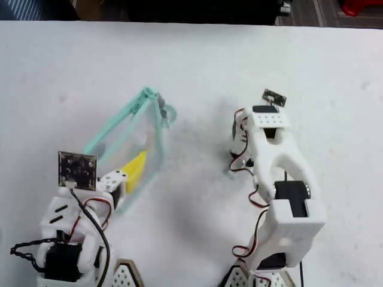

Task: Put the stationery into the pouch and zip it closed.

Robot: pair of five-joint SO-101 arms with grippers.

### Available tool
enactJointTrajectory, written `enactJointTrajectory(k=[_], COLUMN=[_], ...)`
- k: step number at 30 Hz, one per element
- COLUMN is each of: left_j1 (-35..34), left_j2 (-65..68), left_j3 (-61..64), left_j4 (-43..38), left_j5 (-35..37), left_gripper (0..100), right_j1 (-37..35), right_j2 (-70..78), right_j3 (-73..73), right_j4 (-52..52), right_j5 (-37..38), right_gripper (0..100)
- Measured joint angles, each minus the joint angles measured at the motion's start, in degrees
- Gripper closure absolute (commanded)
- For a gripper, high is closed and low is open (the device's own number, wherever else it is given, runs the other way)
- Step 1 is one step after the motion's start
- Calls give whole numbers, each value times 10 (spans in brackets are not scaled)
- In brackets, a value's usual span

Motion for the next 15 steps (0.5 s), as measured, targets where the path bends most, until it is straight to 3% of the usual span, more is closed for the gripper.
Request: enactJointTrajectory(k=[6, 15], left_j1=[0, 1], left_j2=[0, 0], left_j3=[0, 0], left_j4=[0, 0], left_j5=[0, 0], left_gripper=[676, 674], right_j1=[0, 0], right_j2=[-18, -200], right_j3=[-23, -94], right_j4=[21, 106], right_j5=[1, 0], right_gripper=[982, 981])
